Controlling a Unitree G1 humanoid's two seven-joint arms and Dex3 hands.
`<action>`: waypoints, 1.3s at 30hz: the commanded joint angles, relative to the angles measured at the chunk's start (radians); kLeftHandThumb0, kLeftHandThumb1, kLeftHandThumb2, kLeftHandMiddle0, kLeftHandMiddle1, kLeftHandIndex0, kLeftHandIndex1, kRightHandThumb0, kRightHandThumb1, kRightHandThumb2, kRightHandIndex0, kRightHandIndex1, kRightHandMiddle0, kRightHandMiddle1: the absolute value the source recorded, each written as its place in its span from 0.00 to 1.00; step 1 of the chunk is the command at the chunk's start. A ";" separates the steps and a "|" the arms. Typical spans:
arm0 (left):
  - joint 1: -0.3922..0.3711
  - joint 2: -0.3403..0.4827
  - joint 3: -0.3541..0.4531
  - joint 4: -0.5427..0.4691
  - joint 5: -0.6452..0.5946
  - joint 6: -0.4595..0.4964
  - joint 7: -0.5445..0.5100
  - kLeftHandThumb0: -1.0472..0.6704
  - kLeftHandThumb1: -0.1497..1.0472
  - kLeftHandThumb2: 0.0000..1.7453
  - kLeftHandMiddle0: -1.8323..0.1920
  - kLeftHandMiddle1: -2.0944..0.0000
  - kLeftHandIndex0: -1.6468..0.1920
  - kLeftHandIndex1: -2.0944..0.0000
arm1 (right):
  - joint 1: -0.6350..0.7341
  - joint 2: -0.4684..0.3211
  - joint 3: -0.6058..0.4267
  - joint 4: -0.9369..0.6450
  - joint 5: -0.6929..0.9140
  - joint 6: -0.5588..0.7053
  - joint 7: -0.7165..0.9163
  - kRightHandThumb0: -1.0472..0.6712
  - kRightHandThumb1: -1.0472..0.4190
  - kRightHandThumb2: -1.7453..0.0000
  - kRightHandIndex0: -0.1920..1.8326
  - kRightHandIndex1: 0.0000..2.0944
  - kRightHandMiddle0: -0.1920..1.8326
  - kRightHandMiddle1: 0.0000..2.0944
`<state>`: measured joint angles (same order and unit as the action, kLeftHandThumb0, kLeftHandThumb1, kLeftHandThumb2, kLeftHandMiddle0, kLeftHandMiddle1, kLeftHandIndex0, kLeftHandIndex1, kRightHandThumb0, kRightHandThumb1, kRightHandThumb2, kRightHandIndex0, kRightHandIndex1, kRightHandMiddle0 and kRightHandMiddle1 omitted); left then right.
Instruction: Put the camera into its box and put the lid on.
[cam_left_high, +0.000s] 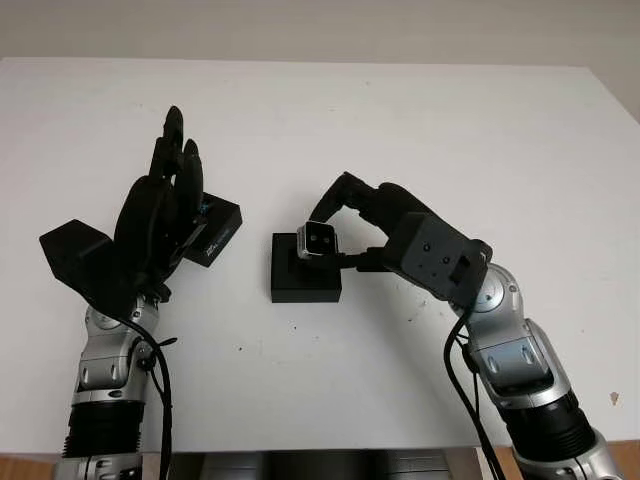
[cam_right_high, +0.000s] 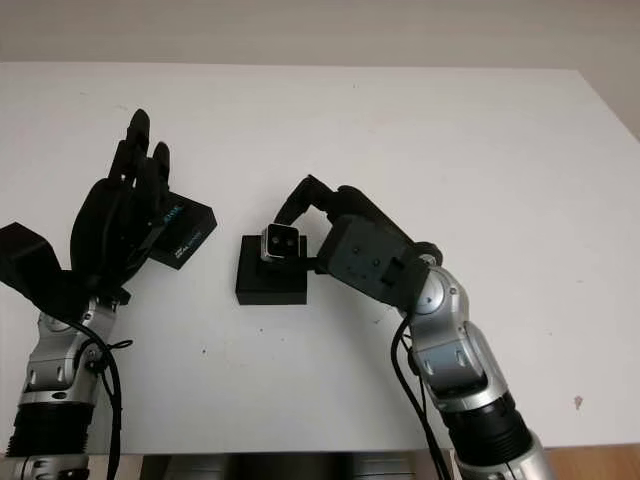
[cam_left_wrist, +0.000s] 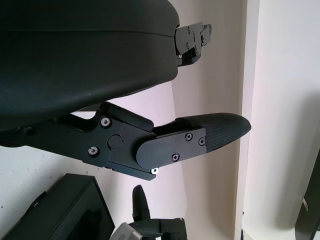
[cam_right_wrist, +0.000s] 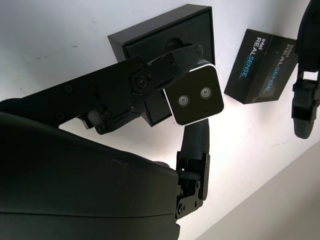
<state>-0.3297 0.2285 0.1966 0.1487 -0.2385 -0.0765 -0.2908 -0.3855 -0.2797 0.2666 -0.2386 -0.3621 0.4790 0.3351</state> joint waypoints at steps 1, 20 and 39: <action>0.002 -0.008 -0.008 -0.008 0.003 -0.006 0.006 0.18 1.00 0.36 1.00 1.00 1.00 1.00 | 0.012 0.018 0.003 -0.023 -0.005 0.007 -0.021 0.41 0.00 0.97 0.20 0.03 0.16 0.97; 0.007 -0.023 -0.020 -0.022 0.017 0.007 0.046 0.18 1.00 0.34 1.00 1.00 1.00 1.00 | 0.041 0.039 0.040 -0.023 -0.055 0.043 -0.049 0.39 0.00 0.94 0.18 0.02 0.15 1.00; 0.010 -0.021 -0.022 -0.019 0.024 0.007 0.040 0.17 1.00 0.35 1.00 1.00 1.00 1.00 | -0.020 0.017 0.038 0.070 -0.037 -0.024 -0.001 0.38 0.01 0.97 0.22 0.04 0.18 0.98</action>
<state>-0.3297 0.2028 0.1783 0.1483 -0.2183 -0.0711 -0.2494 -0.3911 -0.2572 0.3047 -0.1697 -0.4003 0.4674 0.3312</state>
